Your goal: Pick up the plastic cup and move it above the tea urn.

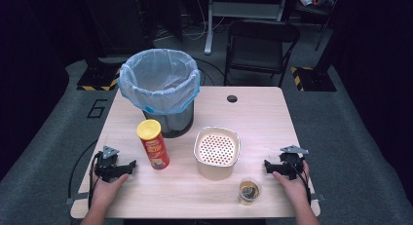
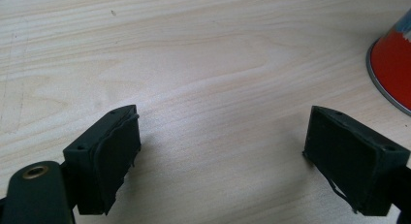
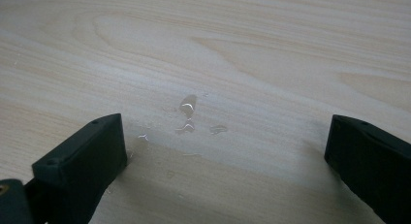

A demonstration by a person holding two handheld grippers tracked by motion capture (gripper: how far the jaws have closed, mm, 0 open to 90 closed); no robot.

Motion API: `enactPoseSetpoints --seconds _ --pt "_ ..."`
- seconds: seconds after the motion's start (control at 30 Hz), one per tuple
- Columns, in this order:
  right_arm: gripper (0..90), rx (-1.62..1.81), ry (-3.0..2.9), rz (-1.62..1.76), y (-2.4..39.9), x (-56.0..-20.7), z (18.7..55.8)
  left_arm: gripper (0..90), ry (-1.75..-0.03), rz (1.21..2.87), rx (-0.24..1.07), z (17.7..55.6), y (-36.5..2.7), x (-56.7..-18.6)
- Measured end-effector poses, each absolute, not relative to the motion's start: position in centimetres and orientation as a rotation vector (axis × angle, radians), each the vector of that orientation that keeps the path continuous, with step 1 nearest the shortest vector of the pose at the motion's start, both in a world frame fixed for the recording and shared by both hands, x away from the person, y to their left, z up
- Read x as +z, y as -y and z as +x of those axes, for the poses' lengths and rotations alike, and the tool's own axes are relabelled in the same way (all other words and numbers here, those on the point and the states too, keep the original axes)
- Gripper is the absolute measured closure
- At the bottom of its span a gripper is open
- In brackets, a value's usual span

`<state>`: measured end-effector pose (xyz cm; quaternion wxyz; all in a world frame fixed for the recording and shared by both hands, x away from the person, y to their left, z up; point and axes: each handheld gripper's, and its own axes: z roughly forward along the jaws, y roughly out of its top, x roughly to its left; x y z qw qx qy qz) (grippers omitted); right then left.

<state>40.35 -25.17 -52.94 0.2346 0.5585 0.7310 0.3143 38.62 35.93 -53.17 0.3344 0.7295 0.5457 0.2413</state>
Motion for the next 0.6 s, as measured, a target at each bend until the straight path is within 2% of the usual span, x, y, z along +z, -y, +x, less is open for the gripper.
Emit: enactPoseSetpoints --seconds 0.13,0.23,0.3,0.4,0.6 --pt "3.8 0.87 -2.01 1.532 25.2 -52.9 40.3 12.3 -1.429 1.908 0.624 38.6 -35.9 -53.1" --pt "19.0 0.879 -2.005 1.524 25.5 -52.5 40.1 12.4 -1.429 1.908 0.626 38.6 -35.9 -53.1" --pt "23.6 0.892 -1.993 1.545 25.6 -52.4 40.0 12.3 -1.43 1.906 0.627 38.6 -35.9 -53.1" --pt "36.0 0.893 -1.998 1.572 25.7 -52.0 39.8 12.4 -1.427 1.906 0.631 38.6 -35.9 -53.1" --pt "41.9 0.875 -2.056 1.495 24.8 -49.7 39.5 12.4 -1.427 1.903 0.631 38.6 -35.9 -53.2"
